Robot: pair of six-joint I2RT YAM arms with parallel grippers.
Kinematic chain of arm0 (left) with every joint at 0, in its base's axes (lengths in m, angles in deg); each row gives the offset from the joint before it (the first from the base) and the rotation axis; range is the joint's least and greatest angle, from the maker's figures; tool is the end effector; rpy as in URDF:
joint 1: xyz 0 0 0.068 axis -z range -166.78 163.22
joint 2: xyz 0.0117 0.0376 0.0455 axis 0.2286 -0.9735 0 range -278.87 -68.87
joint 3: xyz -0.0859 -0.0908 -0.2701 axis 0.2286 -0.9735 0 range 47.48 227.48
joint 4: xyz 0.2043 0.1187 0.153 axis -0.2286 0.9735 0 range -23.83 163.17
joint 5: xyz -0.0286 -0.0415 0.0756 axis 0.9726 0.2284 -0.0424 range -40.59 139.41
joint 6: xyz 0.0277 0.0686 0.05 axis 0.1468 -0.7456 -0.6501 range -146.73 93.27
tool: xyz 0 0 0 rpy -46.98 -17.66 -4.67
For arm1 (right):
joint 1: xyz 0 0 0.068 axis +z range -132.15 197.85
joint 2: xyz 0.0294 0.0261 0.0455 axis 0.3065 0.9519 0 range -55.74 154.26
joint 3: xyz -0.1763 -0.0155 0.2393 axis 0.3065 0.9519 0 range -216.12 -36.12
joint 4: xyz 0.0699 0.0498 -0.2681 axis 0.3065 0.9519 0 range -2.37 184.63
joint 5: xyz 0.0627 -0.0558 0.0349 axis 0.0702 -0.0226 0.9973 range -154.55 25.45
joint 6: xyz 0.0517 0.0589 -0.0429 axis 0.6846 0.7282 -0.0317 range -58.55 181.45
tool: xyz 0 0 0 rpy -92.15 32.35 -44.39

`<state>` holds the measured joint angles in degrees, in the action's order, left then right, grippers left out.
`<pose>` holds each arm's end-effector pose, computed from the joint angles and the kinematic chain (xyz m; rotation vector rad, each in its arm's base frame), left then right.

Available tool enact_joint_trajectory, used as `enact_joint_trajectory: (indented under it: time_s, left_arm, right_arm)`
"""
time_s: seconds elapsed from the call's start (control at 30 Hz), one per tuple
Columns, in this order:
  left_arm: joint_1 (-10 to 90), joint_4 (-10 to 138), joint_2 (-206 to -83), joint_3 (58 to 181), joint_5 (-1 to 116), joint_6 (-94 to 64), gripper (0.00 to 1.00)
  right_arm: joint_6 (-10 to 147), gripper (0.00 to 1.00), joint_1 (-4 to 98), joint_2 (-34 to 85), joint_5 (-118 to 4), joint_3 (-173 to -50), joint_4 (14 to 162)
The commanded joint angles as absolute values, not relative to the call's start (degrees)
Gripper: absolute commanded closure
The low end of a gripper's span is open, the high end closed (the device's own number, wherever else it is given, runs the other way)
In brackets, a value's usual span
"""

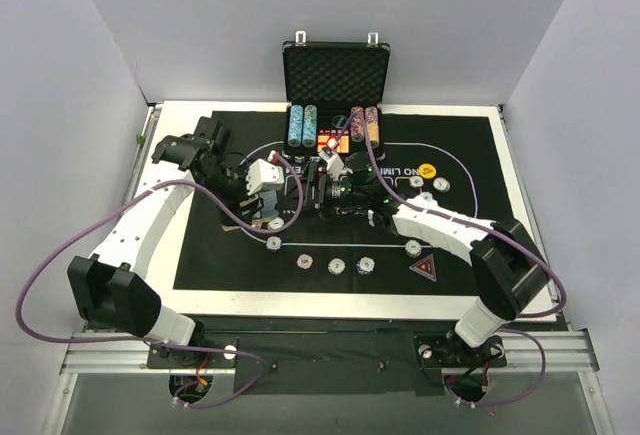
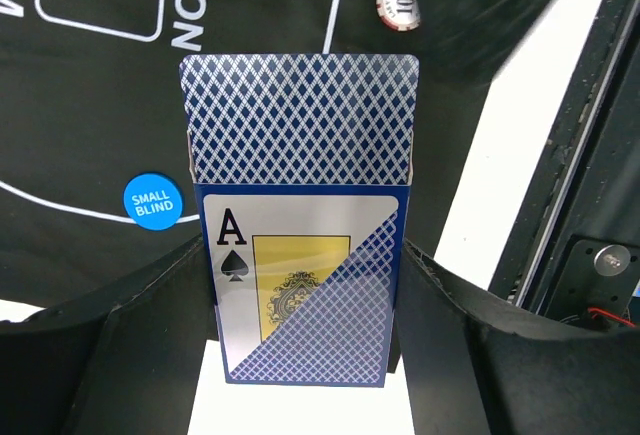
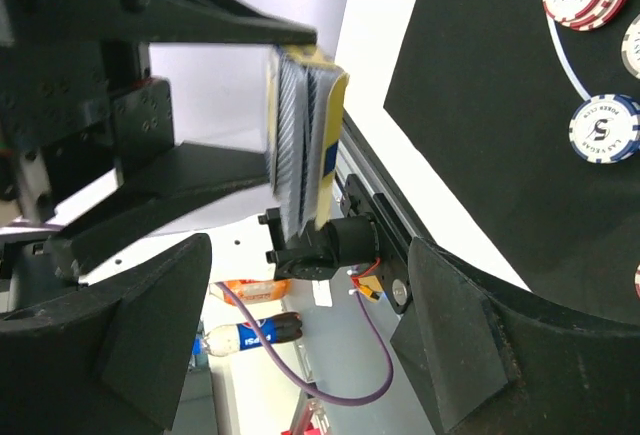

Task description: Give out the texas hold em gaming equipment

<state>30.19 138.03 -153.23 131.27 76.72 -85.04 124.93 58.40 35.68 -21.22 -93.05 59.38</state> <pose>0.2783 -0.1229 0.3211 1.7000 2.0408 -0.4584 0.2773 0.3092 0.2872 -0.2965 2.0716 1.8750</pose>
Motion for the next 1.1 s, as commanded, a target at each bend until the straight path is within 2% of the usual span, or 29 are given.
enact_joint_trajectory:
  time_s: [0.0,0.33,0.47,0.8,0.9,0.97,1.0,1.03,1.07]
  left_arm:
    - [32.2,141.23,-152.81,134.58,79.73,-83.95,1.0]
    - [34.49,139.83,-152.46,134.84,79.38,-81.75,1.0]
    - [34.75,139.56,-153.07,135.89,79.47,-81.49,1.0]
    - [35.01,138.59,-153.6,138.79,79.56,-80.08,1.0]
    - [35.01,137.55,-153.08,138.8,79.03,-79.12,0.99]
    - [35.01,136.58,-152.38,138.1,78.33,-78.15,0.85]
    - [35.01,136.4,-152.11,137.57,78.15,-77.72,0.68]
    - [35.01,135.44,-151.58,137.22,77.72,-77.01,0.57]
    - [34.93,135.26,-151.23,136.43,77.71,-76.75,0.35]
  right_arm:
    - [125.78,0.25,59.68,37.68,-20.08,-96.94,54.41]
    - [128.07,0.26,62.32,42.17,-19.73,-101.07,50.37]
    - [129.13,0.3,62.67,43.49,-19.9,-101.34,49.05]
    - [134.13,0.62,62.76,46.48,-19.99,-101.34,42.81]
    - [134.57,0.74,62.58,46.39,-20.17,-101.16,42.55]
    - [134.66,0.79,62.41,45.96,-20.08,-100.64,42.28]
    - [134.84,0.8,62.41,45.78,-20.08,-100.55,42.11]
    - [135.27,0.82,62.23,45.43,-20.08,-100.11,41.93]
    - [136.32,0.82,62.06,45.25,-20.17,-100.02,40.71]
